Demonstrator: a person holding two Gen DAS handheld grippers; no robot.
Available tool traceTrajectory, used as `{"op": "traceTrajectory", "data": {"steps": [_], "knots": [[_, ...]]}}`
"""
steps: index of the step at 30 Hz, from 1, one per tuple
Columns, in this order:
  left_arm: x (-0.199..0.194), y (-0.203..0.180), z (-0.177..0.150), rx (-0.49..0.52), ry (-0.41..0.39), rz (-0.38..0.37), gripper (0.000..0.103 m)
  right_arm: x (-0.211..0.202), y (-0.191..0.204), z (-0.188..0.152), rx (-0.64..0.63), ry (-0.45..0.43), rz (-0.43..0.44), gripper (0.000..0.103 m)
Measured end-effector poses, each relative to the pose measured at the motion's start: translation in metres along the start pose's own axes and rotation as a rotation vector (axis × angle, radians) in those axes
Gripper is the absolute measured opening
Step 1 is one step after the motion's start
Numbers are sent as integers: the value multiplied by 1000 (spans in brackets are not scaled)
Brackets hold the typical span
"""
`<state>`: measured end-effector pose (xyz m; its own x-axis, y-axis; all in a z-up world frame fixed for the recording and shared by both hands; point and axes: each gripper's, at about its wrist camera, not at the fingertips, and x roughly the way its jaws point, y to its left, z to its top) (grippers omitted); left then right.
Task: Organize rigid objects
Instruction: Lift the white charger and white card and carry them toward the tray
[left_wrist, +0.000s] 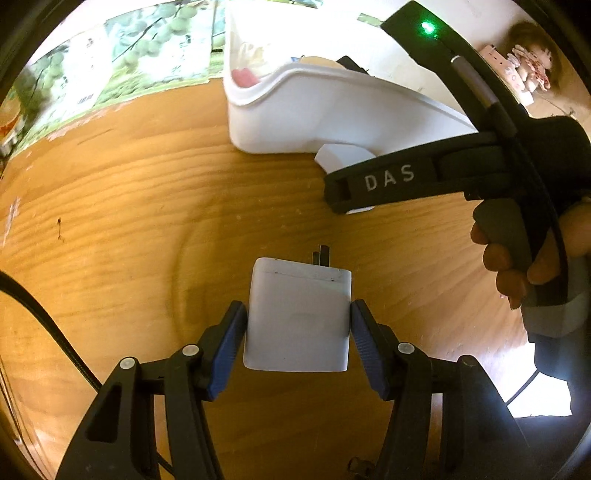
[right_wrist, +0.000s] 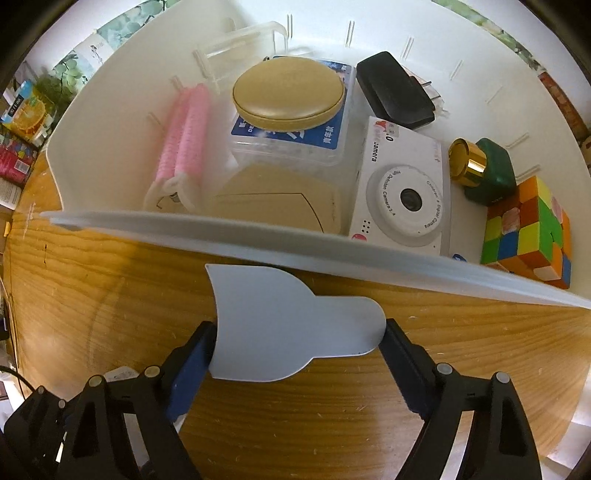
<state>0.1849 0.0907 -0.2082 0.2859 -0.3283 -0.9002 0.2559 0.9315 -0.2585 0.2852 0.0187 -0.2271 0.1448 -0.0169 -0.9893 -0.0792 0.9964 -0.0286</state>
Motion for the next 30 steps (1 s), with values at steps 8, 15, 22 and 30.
{"op": "traceTrajectory", "data": {"steps": [8, 15, 22, 30], "knots": [[-11, 21, -7, -88, 14, 32, 61, -6, 0, -34, -5, -4, 28, 88], [-22, 38, -15, -162, -23, 75, 61, -10, -21, -69, 31, 11, 89, 88], [-42, 54, -23, -275, -54, 126, 61, -13, -51, -103, 90, 38, 143, 87], [-73, 42, -19, -265, -135, 118, 61, -12, -100, -138, 208, 79, 214, 87]]}}
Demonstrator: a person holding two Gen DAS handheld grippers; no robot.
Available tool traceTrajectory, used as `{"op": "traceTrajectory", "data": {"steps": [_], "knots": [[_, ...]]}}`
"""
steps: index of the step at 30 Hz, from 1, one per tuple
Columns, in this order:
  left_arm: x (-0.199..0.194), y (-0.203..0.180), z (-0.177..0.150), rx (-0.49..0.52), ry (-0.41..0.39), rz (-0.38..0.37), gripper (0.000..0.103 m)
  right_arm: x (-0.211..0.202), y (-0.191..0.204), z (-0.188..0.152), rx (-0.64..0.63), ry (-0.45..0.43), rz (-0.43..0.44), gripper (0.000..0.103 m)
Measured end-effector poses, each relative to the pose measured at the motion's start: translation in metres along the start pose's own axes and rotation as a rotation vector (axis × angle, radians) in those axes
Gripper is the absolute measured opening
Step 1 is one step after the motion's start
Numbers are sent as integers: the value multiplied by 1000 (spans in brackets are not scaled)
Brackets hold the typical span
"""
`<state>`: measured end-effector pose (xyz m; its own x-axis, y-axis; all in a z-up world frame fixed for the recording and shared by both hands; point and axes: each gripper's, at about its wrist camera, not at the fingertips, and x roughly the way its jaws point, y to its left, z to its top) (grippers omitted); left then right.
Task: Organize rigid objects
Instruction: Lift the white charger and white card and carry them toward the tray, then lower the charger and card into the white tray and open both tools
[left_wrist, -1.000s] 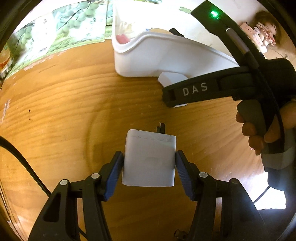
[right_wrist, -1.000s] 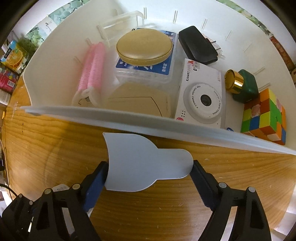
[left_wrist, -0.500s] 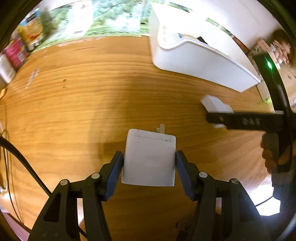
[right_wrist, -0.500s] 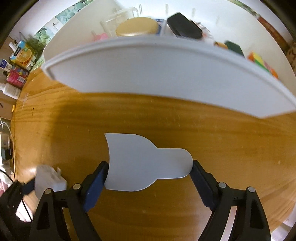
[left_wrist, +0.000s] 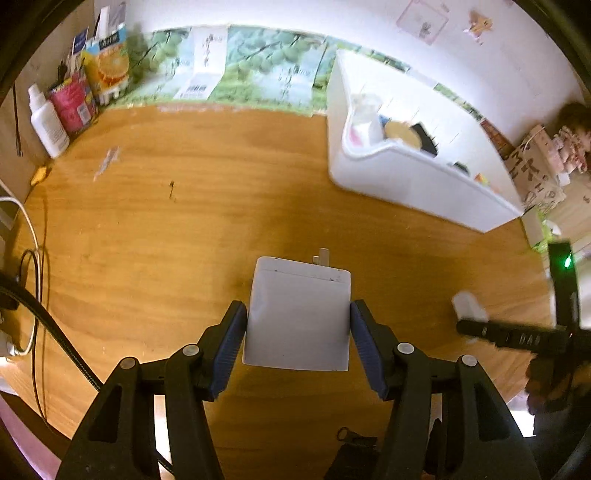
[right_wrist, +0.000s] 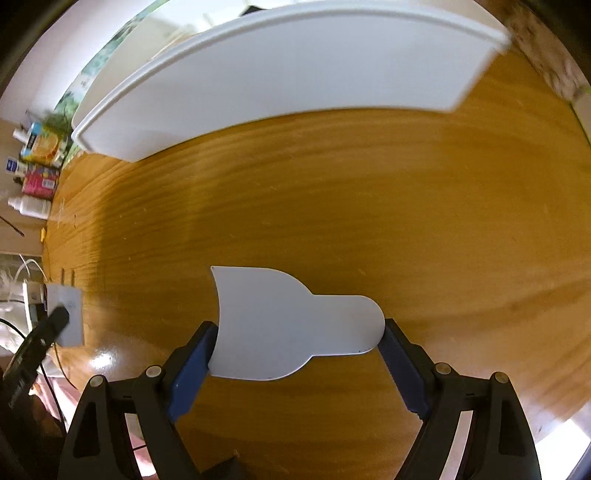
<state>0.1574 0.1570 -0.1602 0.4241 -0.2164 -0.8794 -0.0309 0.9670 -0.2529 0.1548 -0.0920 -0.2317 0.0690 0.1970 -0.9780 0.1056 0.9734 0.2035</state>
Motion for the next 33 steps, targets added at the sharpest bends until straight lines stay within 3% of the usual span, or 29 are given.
{"op": "traceTrajectory", "data": {"steps": [12, 23, 33], "knots": [[-27, -33, 40, -28, -120, -28, 61, -23, -63, -18, 97, 69, 81, 87], [-34, -67, 74, -20, -204, -26, 58, -74, -43, 20, -23, -51, 170, 87], [-36, -85, 99, -59, -278, -14, 58, -103, -32, 78, -160, -145, 247, 87]]}}
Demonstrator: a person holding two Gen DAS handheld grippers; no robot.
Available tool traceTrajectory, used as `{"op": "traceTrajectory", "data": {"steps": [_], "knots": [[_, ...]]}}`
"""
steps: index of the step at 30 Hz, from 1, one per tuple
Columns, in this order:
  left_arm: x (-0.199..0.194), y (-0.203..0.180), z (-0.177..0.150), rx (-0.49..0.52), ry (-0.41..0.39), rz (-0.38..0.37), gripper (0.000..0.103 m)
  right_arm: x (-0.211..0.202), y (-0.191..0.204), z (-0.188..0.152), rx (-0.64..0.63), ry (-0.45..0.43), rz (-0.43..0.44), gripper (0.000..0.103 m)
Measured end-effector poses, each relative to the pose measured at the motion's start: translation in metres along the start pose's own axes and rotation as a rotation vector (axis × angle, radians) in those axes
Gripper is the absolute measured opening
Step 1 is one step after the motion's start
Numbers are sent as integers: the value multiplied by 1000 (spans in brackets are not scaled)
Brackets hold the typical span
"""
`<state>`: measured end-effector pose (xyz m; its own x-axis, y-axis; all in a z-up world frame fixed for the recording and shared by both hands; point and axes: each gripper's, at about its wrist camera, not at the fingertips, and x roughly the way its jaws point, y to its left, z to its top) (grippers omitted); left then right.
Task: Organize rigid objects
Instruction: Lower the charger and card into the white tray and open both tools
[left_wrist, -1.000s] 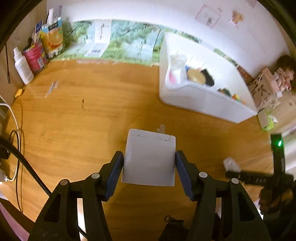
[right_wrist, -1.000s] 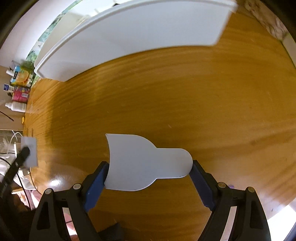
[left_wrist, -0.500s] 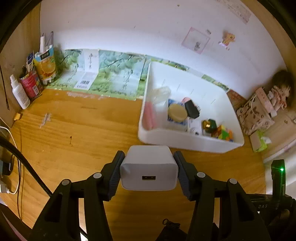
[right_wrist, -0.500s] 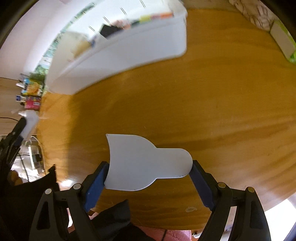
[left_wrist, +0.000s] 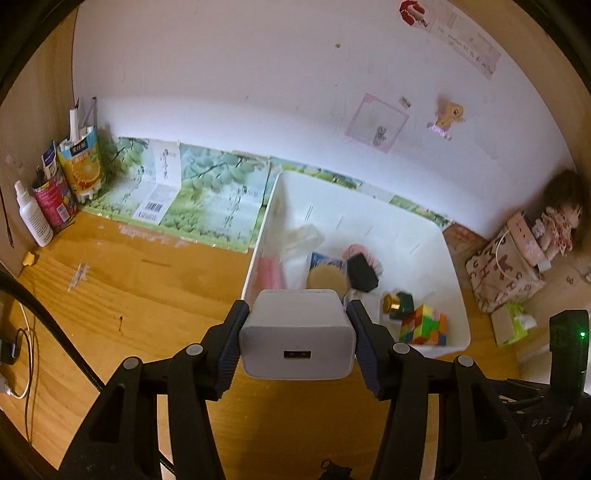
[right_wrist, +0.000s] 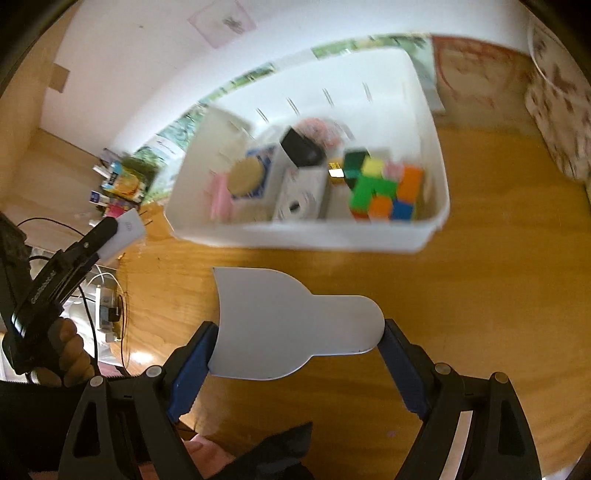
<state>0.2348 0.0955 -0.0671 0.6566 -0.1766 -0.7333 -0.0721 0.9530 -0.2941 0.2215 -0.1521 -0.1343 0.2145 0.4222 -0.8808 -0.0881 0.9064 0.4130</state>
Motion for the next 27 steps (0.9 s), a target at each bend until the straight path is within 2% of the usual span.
{"op": "traceTrajectory", "data": {"steps": [3, 7, 12, 16, 19, 22, 27], "knots": [[6, -7, 7, -11, -20, 7, 58, -4, -5, 14, -39, -31, 13, 87], [16, -14, 14, -33, -47, 17, 58, -7, -7, 27, -93, -129, 56, 87], [35, -28, 26, -20, -46, 53, 58, 2, -12, 46, -143, -193, 64, 87], [43, -36, 31, -5, -59, 63, 58, 5, -13, 56, -206, -320, 63, 87], [49, -38, 35, -7, -67, 66, 58, 11, -8, 61, -267, -365, 39, 86], [57, -39, 38, -3, -67, 80, 58, 22, -6, 66, -295, -372, 64, 59], [64, -40, 41, 1, -44, 91, 58, 42, -2, 75, -303, -336, 82, 59]]}}
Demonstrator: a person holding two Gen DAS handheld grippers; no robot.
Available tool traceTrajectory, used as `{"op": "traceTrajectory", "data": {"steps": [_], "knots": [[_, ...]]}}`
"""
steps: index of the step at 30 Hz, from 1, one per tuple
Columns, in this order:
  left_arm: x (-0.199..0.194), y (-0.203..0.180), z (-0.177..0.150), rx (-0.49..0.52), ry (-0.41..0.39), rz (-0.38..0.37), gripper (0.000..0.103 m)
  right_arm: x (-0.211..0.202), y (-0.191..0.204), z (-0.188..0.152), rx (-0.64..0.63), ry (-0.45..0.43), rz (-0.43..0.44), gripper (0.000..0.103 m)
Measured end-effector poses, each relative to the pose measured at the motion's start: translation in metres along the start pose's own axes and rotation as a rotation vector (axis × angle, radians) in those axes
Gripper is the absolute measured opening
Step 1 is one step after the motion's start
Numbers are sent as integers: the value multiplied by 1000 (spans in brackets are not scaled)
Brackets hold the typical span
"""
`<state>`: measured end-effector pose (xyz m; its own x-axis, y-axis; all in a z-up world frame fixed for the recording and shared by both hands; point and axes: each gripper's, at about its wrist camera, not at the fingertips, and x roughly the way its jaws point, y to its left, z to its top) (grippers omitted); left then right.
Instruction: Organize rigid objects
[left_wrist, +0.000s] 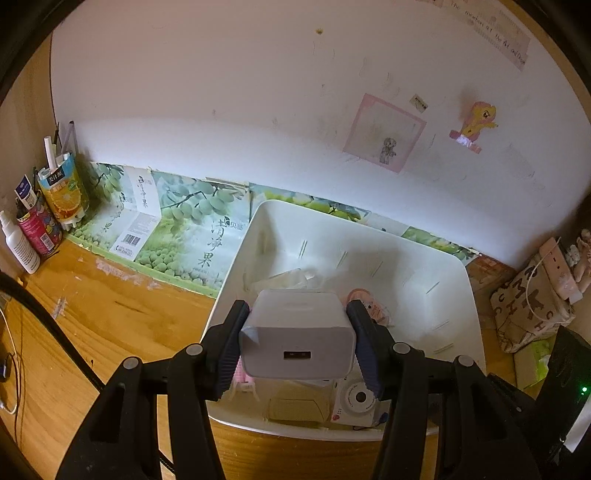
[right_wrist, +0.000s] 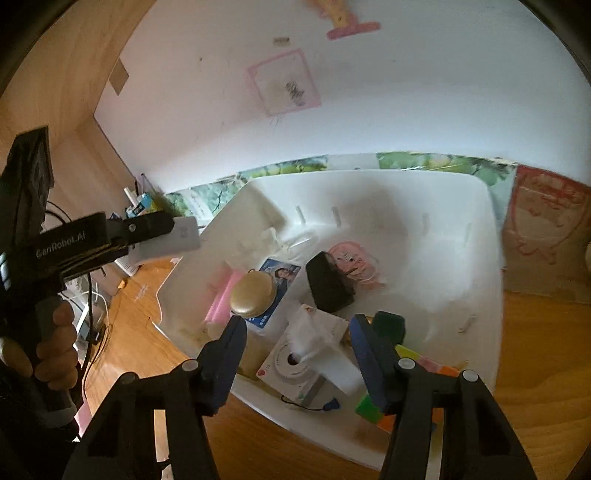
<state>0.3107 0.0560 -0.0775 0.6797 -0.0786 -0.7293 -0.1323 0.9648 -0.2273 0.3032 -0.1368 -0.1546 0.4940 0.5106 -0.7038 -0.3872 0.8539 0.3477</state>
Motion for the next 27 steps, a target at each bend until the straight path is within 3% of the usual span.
{"op": "traceTrajectory", "data": {"steps": [4, 7, 14, 27], "knots": [[-3, 0, 0, 1, -29, -5, 61, 3, 3, -1, -1, -4, 21, 59], [-9, -2, 5, 12, -66, -7, 80, 2, 4, -2, 3, -9, 30, 61], [-23, -1, 6, 0, -75, -12, 81, -13, 13, -3, -5, -24, 31, 79], [-112, 10, -22, 55, -144, -29, 86, -92, 60, -12, -13, -173, -62, 86]]}}
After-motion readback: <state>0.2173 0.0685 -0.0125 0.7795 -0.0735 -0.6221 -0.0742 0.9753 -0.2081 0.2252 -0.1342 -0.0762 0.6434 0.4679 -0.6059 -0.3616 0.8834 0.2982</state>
